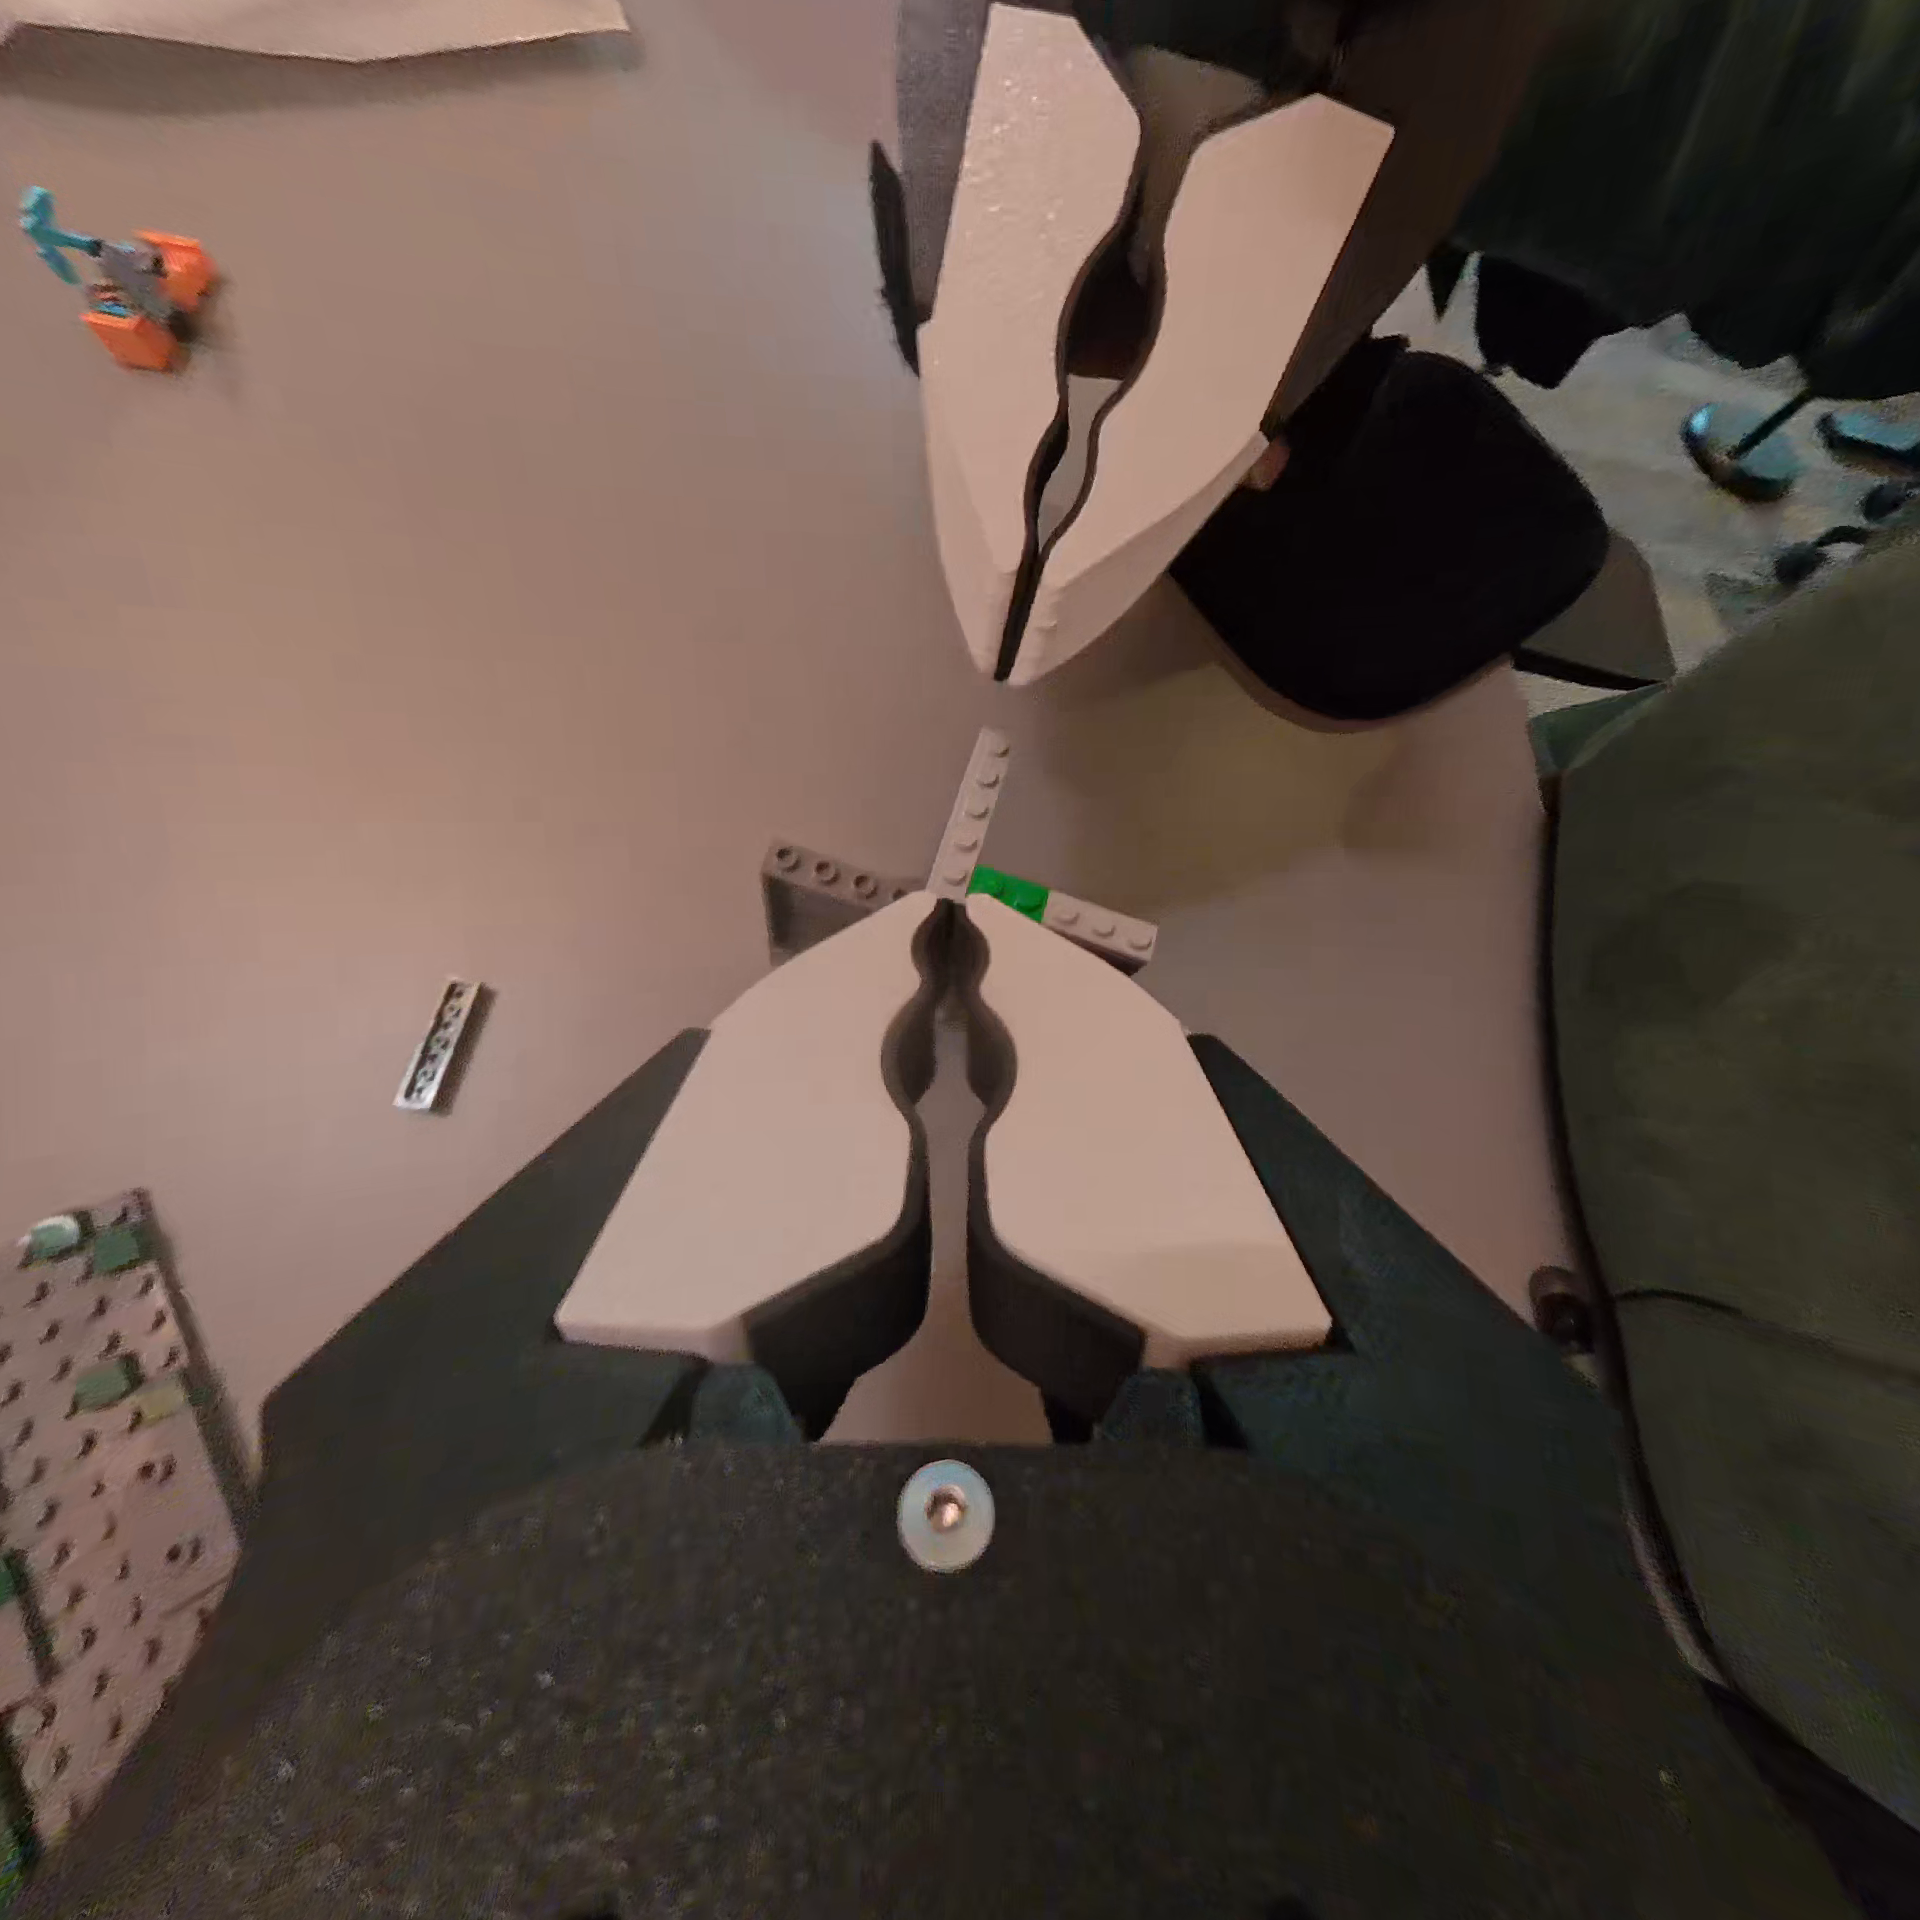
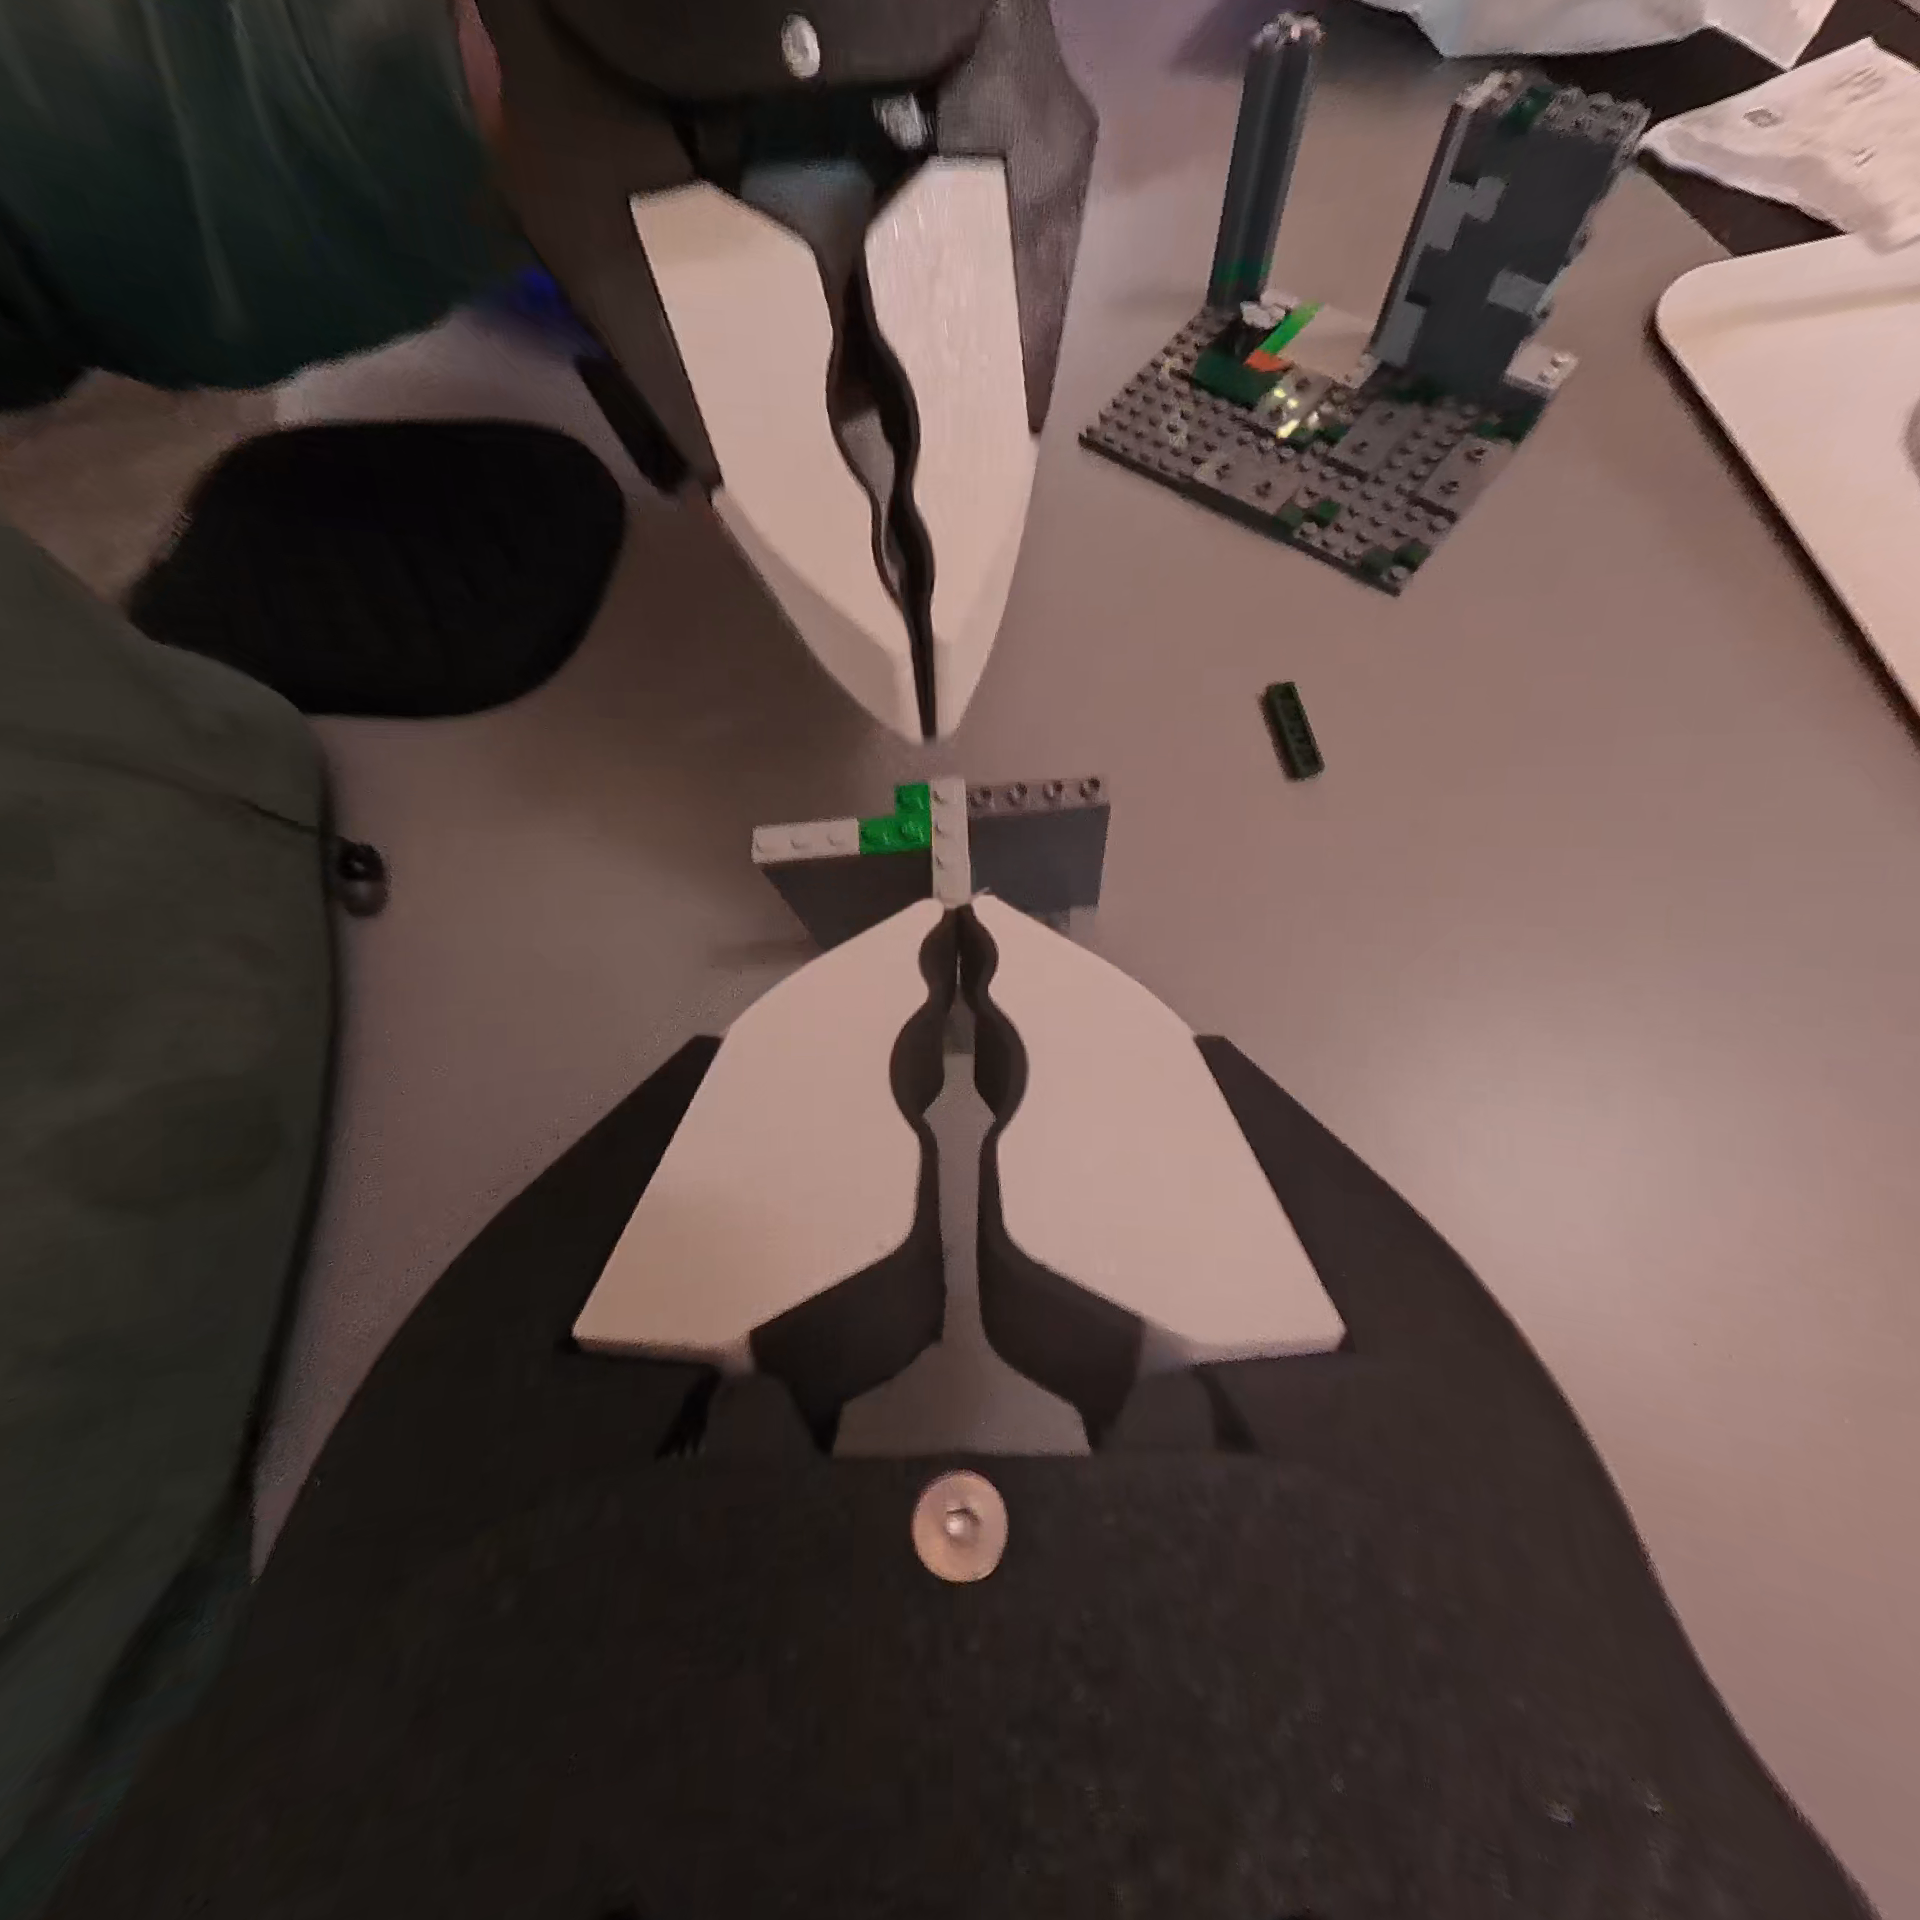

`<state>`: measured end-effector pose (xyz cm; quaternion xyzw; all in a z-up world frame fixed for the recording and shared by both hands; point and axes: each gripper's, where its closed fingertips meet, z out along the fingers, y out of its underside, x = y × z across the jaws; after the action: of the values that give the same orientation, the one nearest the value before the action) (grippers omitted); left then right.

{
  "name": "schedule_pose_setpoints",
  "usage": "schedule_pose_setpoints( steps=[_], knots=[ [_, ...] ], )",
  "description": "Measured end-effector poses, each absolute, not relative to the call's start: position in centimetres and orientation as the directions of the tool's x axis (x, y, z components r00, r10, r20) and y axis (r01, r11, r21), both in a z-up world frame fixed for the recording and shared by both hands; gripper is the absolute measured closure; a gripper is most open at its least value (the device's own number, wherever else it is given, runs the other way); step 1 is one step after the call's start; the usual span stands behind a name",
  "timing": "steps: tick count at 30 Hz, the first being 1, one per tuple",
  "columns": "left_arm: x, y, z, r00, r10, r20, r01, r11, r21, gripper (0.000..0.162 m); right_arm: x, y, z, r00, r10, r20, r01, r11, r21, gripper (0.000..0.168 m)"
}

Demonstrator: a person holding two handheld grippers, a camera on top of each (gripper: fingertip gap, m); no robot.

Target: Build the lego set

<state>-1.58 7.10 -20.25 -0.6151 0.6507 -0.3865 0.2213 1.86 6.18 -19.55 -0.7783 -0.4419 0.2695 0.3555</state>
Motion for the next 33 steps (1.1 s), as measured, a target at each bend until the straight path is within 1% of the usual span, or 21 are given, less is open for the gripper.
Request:
schedule_pose_setpoints(
  steps=[3,7,8,9,11,13,14,15,19,21,22,25,28,30,33],
  knots=[
    [-1.9,7.0,-20.6,-0.113,-0.980,0.165,-0.617,-0.060,-0.785,0.162,2.3,5.7,-21.0,0.460,0.886,-0.052,0.520,-0.317,-0.793,0.168],
    [-1.5,6.8,-21.5,-0.075,-0.989,0.126,-0.601,-0.056,-0.797,0.162,1.8,5.4,-21.5,0.451,0.892,-0.033,0.494,-0.280,-0.823,0.168],
    [-1.5,6.8,-21.4,-0.068,-0.990,0.124,-0.591,-0.060,-0.805,0.162,1.7,5.4,-21.5,0.450,0.893,-0.024,0.491,-0.269,-0.828,0.136],
    [-1.5,6.9,-21.4,-0.062,-0.990,0.124,-0.588,-0.064,-0.806,0.162,1.8,5.5,-21.9,0.453,0.891,-0.017,0.506,-0.273,-0.818,0.121],
    [-1.6,6.8,-21.3,-0.058,-0.991,0.117,-0.586,-0.061,-0.808,0.162,1.9,5.5,-22.3,0.449,0.894,0.004,0.527,-0.261,-0.809,0.118],
    [-1.7,6.8,-21.3,-0.057,-0.993,0.108,-0.580,-0.055,-0.813,0.162,1.8,5.8,-22.3,0.457,0.889,0.027,0.524,-0.244,-0.816,0.119],
    [-1.7,6.9,-21.2,-0.053,-0.993,0.106,-0.576,-0.056,-0.815,0.155,1.8,6.1,-22.1,0.461,0.886,0.040,0.513,-0.229,-0.827,0.121],
    [-1.7,6.9,-21.3,-0.049,-0.993,0.110,-0.578,-0.062,-0.814,0.144,1.8,6.5,-21.8,0.462,0.886,0.051,0.499,-0.211,-0.841,0.126],
    [-1.8,6.8,-22.1,-0.048,-0.992,0.113,-0.594,-0.062,-0.802,0.142,1.7,7.6,-21.8,0.411,0.910,0.057,0.490,-0.167,-0.856,0.140],
    [-1.6,6.8,-22.5,-0.046,-0.995,0.089,-0.601,-0.044,-0.798,0.143,1.6,7.5,-22.3,0.373,0.927,0.048,0.519,-0.165,-0.838,0.156],
    [-1.5,6.9,-22.6,-0.043,-0.997,0.071,-0.602,-0.031,-0.798,0.144,1.5,7.4,-22.4,0.366,0.929,0.045,0.529,-0.168,-0.832,0.159],
    [-1.4,7.5,-22.8,-0.032,-0.999,0.032,-0.607,-0.006,-0.794,0.149,1.4,7.1,-22.5,0.398,0.917,0.032,0.535,-0.203,-0.820,0.160],
    [-1.5,8.1,-22.8,-0.042,-0.999,0.029,-0.612,0.003,-0.791,0.149,1.2,6.4,-22.5,0.474,0.880,0.009,0.520,-0.272,-0.810,0.160],
    [-1.5,8.7,-22.8,-0.039,-0.999,0.023,-0.612,0.006,-0.791,0.149,0.9,6.1,-22.5,0.538,0.843,-0.010,0.486,-0.320,-0.813,0.159],
    [-1.9,9.4,-22.5,-0.041,-0.999,0.014,-0.617,0.015,-0.787,0.148,0.6,5.6,-22.1,0.577,0.814,-0.069,0.420,-0.368,-0.830,0.155]
  ],
)
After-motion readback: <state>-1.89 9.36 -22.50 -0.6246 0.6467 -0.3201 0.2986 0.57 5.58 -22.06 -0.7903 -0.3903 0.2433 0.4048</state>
